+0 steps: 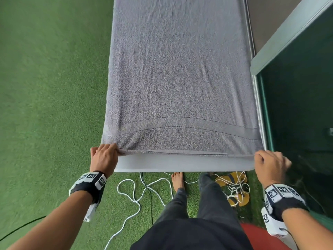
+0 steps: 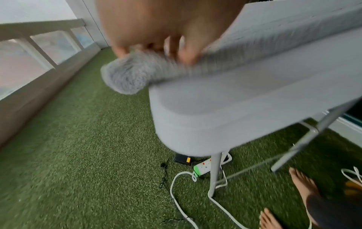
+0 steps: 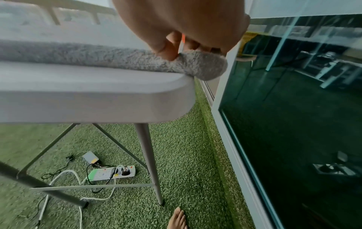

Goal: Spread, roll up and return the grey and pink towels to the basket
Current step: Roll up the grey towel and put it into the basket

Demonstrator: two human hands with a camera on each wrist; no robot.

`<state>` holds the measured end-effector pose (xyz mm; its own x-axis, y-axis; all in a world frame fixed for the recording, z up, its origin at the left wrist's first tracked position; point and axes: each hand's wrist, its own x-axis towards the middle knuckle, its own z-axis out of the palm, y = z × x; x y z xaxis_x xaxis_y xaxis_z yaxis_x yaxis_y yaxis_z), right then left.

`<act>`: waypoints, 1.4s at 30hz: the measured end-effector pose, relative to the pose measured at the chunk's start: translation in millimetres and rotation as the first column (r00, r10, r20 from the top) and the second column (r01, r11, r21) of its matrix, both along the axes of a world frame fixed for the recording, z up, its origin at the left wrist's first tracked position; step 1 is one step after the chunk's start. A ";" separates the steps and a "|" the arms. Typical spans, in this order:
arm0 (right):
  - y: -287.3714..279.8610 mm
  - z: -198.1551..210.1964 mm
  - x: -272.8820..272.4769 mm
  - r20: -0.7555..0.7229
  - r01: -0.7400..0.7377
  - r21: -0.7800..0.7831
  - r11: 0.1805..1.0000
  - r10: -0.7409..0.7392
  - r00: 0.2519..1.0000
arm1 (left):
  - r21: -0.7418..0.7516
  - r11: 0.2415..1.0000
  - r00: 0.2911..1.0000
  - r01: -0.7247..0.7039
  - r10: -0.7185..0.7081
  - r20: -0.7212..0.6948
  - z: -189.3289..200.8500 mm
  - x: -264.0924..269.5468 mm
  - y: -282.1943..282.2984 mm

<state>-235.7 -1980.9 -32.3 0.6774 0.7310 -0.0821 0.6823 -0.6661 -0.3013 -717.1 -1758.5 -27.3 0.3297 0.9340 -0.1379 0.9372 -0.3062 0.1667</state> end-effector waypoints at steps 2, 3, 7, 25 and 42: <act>4.8 -0.4 1.3 0.013 -0.038 -0.052 0.998 0.039 0.999 | -0.032 0.999 0.995 -0.033 0.029 -0.096 -0.5 5.5 8.1; 7.1 -1.0 2.6 0.023 -0.049 -0.069 0.996 0.051 0.998 | -0.029 0.998 0.989 -0.064 0.059 -0.136 -1.1 8.8 10.1; 13.7 9.9 1.1 -0.025 0.017 -0.029 0.999 -0.018 1.000 | 0.032 0.962 0.960 -0.271 0.273 -0.061 3.7 33.8 1.9; 16.8 -1.2 -1.5 -0.078 -0.117 0.091 0.989 0.124 0.989 | 0.117 0.988 0.980 -0.103 0.081 0.180 -6.4 17.4 -18.5; 2.3 -12.8 -3.5 -0.102 -0.270 0.060 0.961 0.275 0.956 | 0.001 0.990 0.977 -0.144 0.142 0.159 -3.3 25.5 -32.9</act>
<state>-239.2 -1978.5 -45.1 0.4407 0.8912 -0.1070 0.7977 -0.4435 -0.4087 -691.6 -1791.4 -30.6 0.2092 0.9744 -0.0825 0.9335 -0.1739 0.3136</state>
